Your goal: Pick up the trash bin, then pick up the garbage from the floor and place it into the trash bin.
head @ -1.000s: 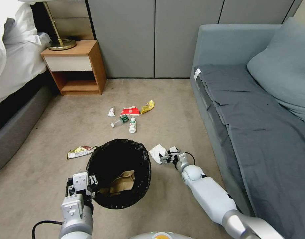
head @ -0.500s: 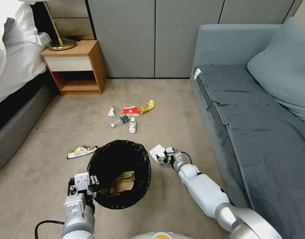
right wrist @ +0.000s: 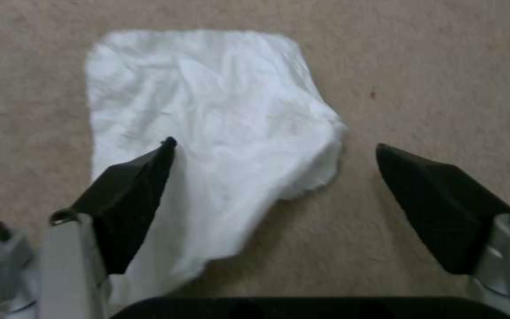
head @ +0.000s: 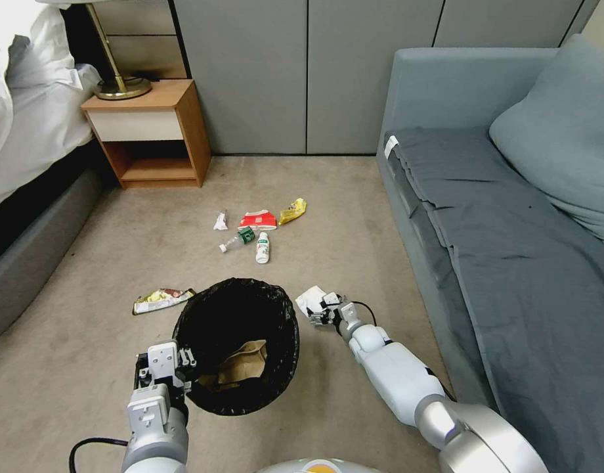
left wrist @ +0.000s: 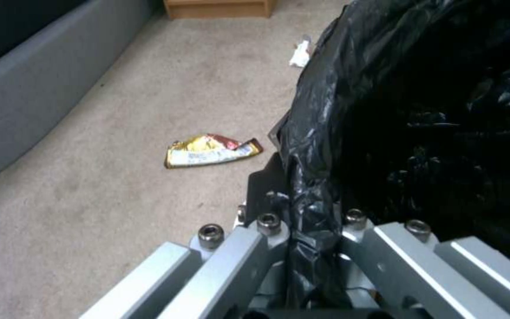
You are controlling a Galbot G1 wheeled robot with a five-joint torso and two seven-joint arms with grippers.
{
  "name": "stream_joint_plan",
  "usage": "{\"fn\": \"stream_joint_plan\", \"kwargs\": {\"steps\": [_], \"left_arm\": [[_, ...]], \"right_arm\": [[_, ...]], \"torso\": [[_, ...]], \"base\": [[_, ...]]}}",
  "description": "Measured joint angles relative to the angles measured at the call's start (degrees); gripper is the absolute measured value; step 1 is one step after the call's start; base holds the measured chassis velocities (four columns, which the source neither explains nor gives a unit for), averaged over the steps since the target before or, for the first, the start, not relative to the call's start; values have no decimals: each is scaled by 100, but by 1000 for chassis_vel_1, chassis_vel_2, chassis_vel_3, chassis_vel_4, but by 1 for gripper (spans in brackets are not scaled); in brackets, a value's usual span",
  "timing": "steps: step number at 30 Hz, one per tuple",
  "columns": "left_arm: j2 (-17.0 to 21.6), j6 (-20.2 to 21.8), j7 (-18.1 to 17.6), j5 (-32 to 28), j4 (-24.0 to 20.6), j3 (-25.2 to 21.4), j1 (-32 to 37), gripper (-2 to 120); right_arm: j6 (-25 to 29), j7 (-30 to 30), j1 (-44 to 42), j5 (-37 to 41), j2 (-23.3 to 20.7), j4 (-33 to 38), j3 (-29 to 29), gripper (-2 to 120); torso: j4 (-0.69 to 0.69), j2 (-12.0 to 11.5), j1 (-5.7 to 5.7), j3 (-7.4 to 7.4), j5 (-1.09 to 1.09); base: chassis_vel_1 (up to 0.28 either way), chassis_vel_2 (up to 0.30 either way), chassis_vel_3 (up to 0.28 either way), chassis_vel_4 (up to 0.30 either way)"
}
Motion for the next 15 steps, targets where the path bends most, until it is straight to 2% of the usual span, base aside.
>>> {"fn": "stream_joint_plan", "kwargs": {"steps": [2, 3, 5, 6, 8, 9, 11, 12, 15], "left_arm": [[-7, -5, 0, 6, -1, 18, 2, 1], [-7, -5, 0, 6, -1, 18, 2, 1], [-9, -7, 2, 7, -16, 25, 10, 1], [-9, -7, 2, 7, -16, 25, 10, 1], [0, -8, 2, 7, -45, 24, 13, 1], [0, -8, 2, 7, -45, 24, 13, 1], [7, -8, 2, 7, -60, 25, 13, 1], [7, -8, 2, 7, -60, 25, 13, 1], [8, -8, 2, 15, -60, 51, 23, 1]], "right_arm": [[59, -31, 43, -119, 0, -177, 140, 73], [59, -31, 43, -119, 0, -177, 140, 73], [101, -41, 48, -175, -11, -238, 186, 63], [101, -41, 48, -175, -11, -238, 186, 63], [116, -43, 48, -179, -29, -247, 204, 52], [116, -43, 48, -179, -29, -247, 204, 52], [124, -47, 48, -179, -25, -252, 222, 41], [124, -47, 48, -179, -25, -252, 222, 41], [131, -45, 48, -176, -2, -264, 231, 26]], "torso": [[0, 0, 0, 0, 0], [0, 0, 0, 0, 0], [0, 0, 0, 0, 0], [0, 0, 0, 0, 0], [1, 0, 0, 0, 0], [1, 0, 0, 0, 0], [1, 1, 0, 0, 2], [1, 1, 0, 0, 2], [0, 1, 0, 0, 0]], "base": [[0, 0, 0, 0], [0, 0, 0, 0], [0, 0, 0, 0], [0, 0, 0, 0], [0, 0, 0, 0], [0, 0, 0, 0], [0, 0, 0, 0], [0, 0, 0, 0], [0, 0, 0, 0]]}}
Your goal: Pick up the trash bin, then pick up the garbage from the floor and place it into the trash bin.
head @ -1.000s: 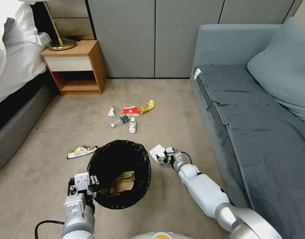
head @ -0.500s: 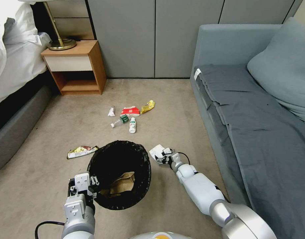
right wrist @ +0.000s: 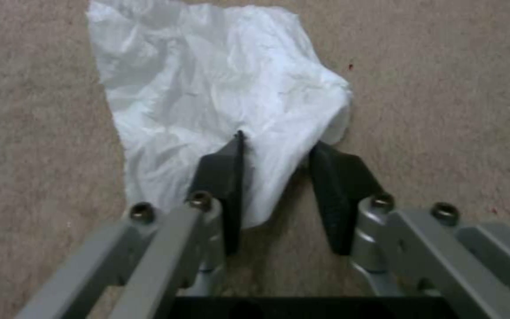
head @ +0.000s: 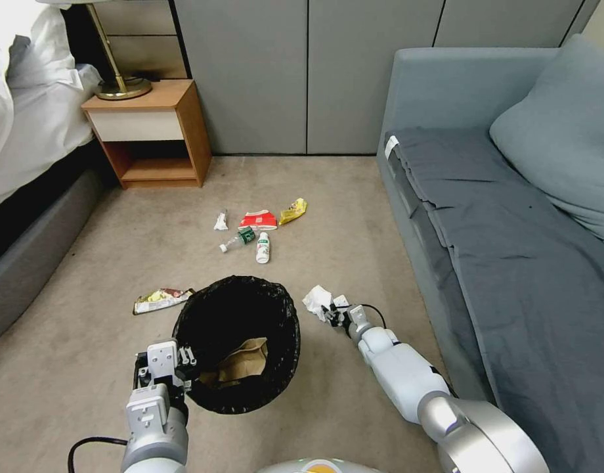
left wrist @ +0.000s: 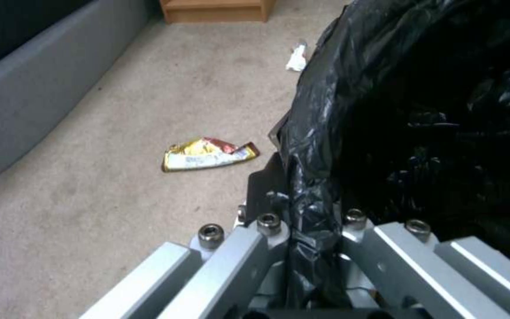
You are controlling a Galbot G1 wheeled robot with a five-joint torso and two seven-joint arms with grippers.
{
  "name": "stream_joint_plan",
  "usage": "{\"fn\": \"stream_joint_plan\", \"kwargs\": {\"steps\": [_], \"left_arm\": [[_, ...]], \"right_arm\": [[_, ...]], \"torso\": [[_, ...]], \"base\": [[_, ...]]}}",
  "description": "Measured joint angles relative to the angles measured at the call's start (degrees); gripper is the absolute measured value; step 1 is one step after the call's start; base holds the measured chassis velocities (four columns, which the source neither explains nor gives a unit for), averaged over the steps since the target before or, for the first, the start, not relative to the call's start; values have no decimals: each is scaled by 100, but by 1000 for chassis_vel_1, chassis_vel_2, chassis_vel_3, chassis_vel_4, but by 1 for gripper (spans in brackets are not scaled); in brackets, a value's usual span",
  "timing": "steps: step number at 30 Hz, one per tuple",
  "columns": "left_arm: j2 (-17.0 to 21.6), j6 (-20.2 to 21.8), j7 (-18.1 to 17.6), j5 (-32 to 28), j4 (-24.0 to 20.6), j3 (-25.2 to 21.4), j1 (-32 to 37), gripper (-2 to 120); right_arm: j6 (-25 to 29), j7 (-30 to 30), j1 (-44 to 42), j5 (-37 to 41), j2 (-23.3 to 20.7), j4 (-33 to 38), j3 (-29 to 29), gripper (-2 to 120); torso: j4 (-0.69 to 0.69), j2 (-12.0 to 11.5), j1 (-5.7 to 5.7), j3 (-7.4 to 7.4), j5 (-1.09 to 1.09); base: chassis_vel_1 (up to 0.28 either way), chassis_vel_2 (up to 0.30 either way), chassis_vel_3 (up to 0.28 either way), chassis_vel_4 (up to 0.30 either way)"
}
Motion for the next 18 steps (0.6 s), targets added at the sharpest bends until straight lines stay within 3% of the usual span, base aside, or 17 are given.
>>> {"fn": "stream_joint_plan", "kwargs": {"steps": [8, 18], "left_arm": [[19, 0, 0, 3, -2, 5, 22, 1], [32, -3, 0, 15, -5, 30, 32, 1]], "right_arm": [[28, 19, 0, 13, 9, 0, 18, 0], [63, 60, 2, 45, -44, 102, 50, 0]], "torso": [[0, 0, 0, 0, -1], [0, 0, 0, 0, 0]], "base": [[0, 0, 0, 0], [0, 0, 0, 0]]}}
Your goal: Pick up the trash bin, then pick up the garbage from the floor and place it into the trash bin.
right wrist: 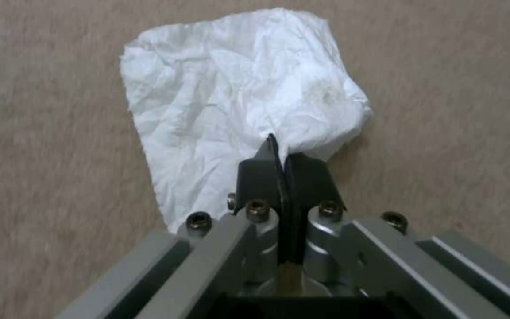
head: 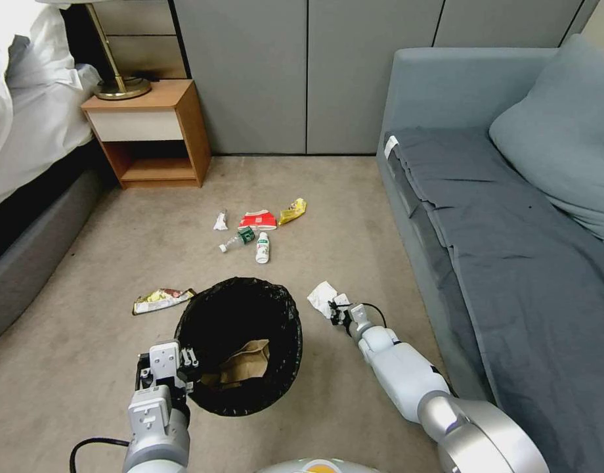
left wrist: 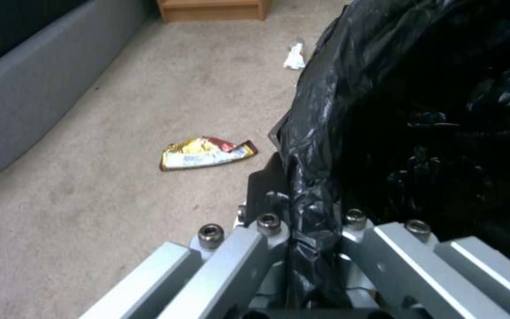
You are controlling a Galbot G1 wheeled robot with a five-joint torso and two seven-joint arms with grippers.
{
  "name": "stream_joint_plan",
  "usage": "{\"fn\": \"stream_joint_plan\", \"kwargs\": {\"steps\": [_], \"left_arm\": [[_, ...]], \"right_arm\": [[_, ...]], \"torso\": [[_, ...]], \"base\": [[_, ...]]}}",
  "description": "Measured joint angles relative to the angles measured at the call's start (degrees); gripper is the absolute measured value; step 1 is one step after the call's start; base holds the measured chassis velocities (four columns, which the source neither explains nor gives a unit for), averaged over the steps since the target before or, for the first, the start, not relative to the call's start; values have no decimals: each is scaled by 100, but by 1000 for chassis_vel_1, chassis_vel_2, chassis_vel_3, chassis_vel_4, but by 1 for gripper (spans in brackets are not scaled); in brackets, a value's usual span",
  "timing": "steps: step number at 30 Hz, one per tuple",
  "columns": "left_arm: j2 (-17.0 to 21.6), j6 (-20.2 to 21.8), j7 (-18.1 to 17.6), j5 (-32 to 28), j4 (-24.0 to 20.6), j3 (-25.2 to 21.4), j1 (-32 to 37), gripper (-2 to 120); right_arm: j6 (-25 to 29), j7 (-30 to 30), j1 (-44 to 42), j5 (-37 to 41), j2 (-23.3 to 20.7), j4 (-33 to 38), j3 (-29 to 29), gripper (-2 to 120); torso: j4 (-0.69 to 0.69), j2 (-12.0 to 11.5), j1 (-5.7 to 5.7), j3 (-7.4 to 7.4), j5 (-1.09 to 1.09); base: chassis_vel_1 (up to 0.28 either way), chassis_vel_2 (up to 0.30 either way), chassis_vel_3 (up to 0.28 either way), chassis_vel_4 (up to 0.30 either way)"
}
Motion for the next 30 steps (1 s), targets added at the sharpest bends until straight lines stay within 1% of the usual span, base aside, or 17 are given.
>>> {"fn": "stream_joint_plan", "kwargs": {"steps": [4, 7, 8, 9, 11, 12, 14, 15, 17, 18, 20, 21, 23, 24, 27, 28, 30], "left_arm": [[40, 0, 0, -27, -1, -12, -20, 1], [111, 2, 2, -118, 69, -21, -117, 1], [111, 2, 2, -118, 69, -21, -117, 1], [132, 8, 9, -146, 88, -26, -149, 1], [209, 44, 10, -243, 136, -51, -248, 1], [209, 44, 10, -243, 136, -51, -248, 1], [266, 72, 7, -292, 164, -71, -301, 1], [266, 72, 7, -292, 164, -71, -301, 1], [311, 77, 13, -317, 200, -66, -316, 1], [311, 77, 13, -317, 200, -66, -316, 1], [326, 76, 12, -316, 219, -37, -313, 1], [326, 76, 12, -316, 219, -37, -313, 1], [350, 75, 10, -315, 242, -12, -320, 1], [350, 75, 10, -315, 242, -12, -320, 1], [391, 71, 7, -312, 245, 7, -321, 1], [391, 71, 7, -312, 245, 7, -321, 1], [418, 68, 7, -310, 245, 18, -316, 1]], "right_arm": [[87, 86, -143, 83, -79, 409, -19, 0], [63, 332, -515, 268, -305, 1384, -115, 0], [63, 332, -515, 268, -305, 1384, -115, 0], [39, 394, -619, 320, -371, 1679, -129, 0], [-42, 584, -1047, 529, -583, 2771, -178, 0], [-42, 584, -1047, 529, -583, 2771, -178, 0], [-112, 704, -1408, 769, -773, 3750, -200, 0], [-112, 704, -1408, 769, -773, 3750, -200, 0], [-175, 749, -1851, 1001, -1002, 5049, -193, 0], [-175, 749, -1851, 1001, -1002, 5049, -193, 0], [-172, 740, -2188, 1056, -1153, 5969, -133, 0], [-172, 740, -2188, 1056, -1153, 5969, -133, 0], [-122, 606, -2638, 1116, -1372, 7167, -63, 0], [-122, 606, -2638, 1116, -1372, 7167, -63, 0], [23, 349, -3114, 1113, -1674, 8198, -46, 0], [23, 349, -3114, 1113, -1674, 8198, -46, 0], [113, 211, -3470, 1076, -1976, 8799, -95, 0]], "torso": [[1, 0, 0, 0, 1], [-1, 0, 0, 0, 1], [-1, 0, 0, 0, 1], [0, 0, 0, 0, 1], [0, 0, -1, 0, 3], [0, 0, -1, 0, 3], [0, 0, 0, 0, -2], [0, 0, 0, 0, -2], [0, 0, 0, 0, 3], [0, 0, 0, 0, 3], [2, 0, -1, -1, -1], [2, 0, -1, -1, -1], [1, 0, -1, -1, 0], [1, 0, -1, -1, 0], [-1, 0, -1, -1, 2], [-1, 0, -1, -1, 2], [1, 0, -1, -1, 2]], "base": [[0, 0, 0, 0], [0, 0, 0, 0], [0, 0, 0, 0], [0, 0, 0, 0], [0, 0, 0, 0], [0, 0, 0, 0], [0, 0, 0, 0], [0, 0, 0, 0], [0, 0, 0, 0], [0, 0, 0, 0], [0, 0, 0, 0], [0, 0, 0, 0], [0, 0, 0, 0], [0, 0, 0, 0], [0, 0, 0, 0], [0, 0, 0, 0], [0, 0, 0, 0]]}}
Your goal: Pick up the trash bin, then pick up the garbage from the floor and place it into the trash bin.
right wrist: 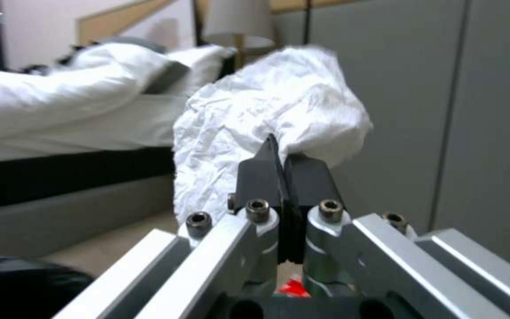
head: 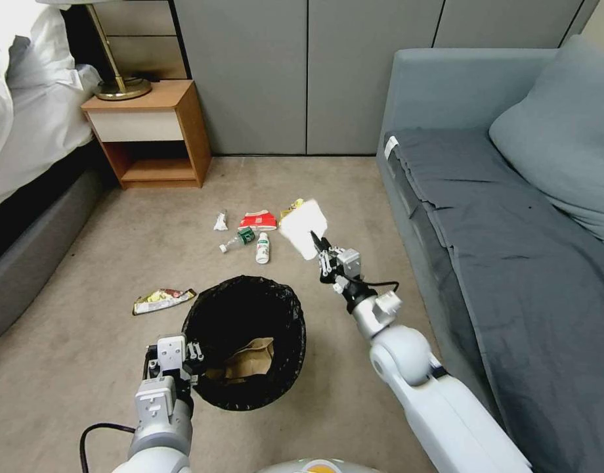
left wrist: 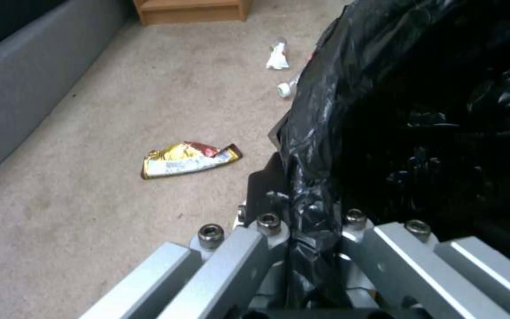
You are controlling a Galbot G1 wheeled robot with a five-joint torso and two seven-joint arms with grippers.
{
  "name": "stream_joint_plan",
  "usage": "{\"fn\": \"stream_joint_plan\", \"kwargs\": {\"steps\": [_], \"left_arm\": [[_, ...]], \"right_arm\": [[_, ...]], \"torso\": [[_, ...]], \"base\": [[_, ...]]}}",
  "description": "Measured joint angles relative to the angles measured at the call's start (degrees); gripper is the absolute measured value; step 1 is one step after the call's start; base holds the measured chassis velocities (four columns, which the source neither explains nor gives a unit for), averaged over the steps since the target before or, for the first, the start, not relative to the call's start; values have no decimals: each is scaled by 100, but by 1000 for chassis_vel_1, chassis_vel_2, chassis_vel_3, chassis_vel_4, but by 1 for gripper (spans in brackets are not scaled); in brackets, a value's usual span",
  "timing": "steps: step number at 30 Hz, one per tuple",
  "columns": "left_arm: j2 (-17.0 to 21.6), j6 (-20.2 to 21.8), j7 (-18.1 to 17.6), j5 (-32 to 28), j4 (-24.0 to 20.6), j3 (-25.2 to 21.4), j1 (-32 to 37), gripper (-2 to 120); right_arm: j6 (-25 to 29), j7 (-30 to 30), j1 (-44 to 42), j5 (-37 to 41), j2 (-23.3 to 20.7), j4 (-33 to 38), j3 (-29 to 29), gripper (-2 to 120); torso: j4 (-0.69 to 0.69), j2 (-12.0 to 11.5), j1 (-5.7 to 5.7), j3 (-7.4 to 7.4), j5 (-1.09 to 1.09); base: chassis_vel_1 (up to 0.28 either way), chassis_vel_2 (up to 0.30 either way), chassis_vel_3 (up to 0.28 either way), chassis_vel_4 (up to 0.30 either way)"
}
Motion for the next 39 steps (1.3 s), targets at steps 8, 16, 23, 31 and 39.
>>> {"fn": "stream_joint_plan", "kwargs": {"steps": [8, 16, 23, 31, 39], "left_arm": [[20, -10, -17, 0, 0, 27, -61, 1], [-4, -12, -26, 23, 0, 109, -71, 1], [-18, -6, -30, 30, -42, 130, -48, 1], [-18, -5, -31, 31, -79, 132, -14, 1], [-89, -4, -37, 200, -150, 384, 85, 1]], "right_arm": [[183, -278, -903, -356, -652, 801, -208, 0], [412, -372, -1136, -724, -782, 310, -548, 0], [429, -371, -977, -757, -657, -84, -784, 0], [418, -327, -854, -758, -571, -298, -936, 0], [227, -104, -301, -776, -456, -757, -1446, 35]], "torso": [[-2, 0, 0, 0, -2], [0, 0, 0, 0, -1], [0, 0, 0, 0, -2], [0, 0, 0, 1, -2], [0, 0, 0, 1, -2]], "base": [[0, 0, 0, 0], [0, 0, 0, 0], [0, 0, 0, 0], [0, 0, 0, 0], [0, 0, 0, 0]]}}
